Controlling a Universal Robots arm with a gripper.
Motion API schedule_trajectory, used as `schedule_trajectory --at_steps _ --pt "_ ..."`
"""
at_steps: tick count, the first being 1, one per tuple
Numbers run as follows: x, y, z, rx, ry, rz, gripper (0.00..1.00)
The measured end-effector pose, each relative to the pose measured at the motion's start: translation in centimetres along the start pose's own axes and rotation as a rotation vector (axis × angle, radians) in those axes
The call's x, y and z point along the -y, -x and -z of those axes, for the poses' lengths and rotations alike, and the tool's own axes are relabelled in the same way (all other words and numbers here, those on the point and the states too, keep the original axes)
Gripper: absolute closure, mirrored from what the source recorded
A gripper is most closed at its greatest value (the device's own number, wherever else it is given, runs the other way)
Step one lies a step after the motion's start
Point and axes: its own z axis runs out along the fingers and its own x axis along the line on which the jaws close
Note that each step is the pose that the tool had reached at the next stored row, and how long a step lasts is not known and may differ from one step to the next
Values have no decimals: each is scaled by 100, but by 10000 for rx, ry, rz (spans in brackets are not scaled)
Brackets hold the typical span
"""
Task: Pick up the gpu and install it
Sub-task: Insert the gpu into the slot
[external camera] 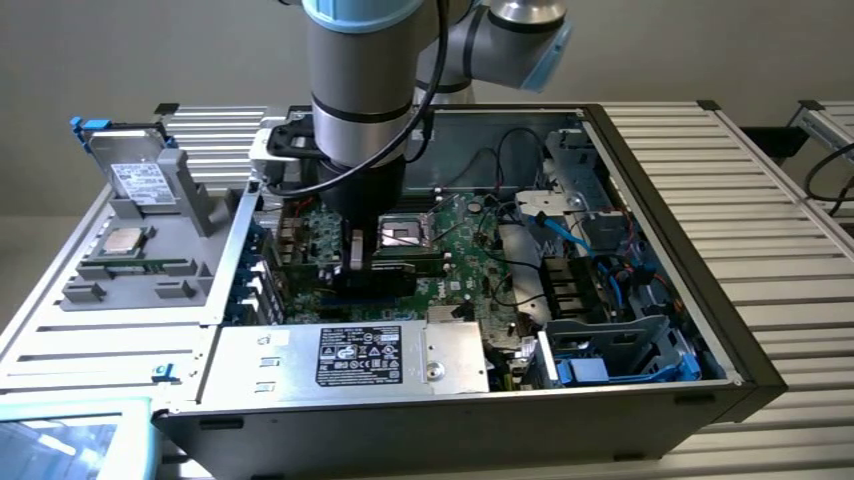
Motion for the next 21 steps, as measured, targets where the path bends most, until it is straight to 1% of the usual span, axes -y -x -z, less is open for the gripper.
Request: schedule_trajectory --at_steps 2,6,14,17,21 --pt "4 0 0 1 1 0 72" --pt "62 -7 8 -1 12 0 72" --pt "54 -6 0 22 10 0 72" --pt "36 -6 -5 43 36 -42 72" --pt "34 -7 -2 38 59 -46 72"
